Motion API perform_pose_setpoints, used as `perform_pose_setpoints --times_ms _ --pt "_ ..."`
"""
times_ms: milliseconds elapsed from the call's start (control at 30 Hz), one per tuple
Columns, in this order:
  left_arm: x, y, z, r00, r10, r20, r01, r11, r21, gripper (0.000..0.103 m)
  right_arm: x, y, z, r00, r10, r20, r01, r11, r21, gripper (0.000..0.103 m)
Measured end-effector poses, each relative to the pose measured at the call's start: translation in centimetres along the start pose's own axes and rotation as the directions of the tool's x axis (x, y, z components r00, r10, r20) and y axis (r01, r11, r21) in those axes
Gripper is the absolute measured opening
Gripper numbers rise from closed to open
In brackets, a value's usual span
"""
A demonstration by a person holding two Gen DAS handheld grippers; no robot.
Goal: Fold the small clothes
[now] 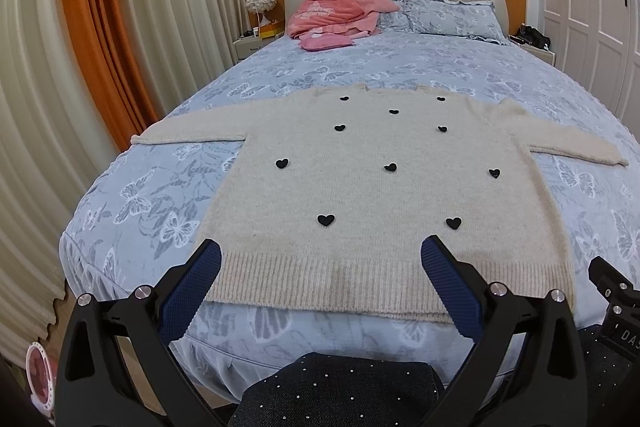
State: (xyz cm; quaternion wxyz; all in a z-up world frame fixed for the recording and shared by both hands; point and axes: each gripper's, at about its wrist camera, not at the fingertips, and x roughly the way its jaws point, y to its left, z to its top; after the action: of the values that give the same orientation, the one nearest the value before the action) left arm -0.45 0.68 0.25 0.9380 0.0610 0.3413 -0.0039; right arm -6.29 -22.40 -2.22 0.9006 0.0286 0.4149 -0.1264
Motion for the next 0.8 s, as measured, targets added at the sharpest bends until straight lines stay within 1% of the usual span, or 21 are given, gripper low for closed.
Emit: perform_pose_setpoints --times_ms 800 --pt "-0.09 -0.38 -0.10 1.000 0.004 0.002 -0.004 1.000 0.002 0.098 0.00 0.02 -0.08 1.000 0.000 0.001 0.000 1.000 0.000 0.097"
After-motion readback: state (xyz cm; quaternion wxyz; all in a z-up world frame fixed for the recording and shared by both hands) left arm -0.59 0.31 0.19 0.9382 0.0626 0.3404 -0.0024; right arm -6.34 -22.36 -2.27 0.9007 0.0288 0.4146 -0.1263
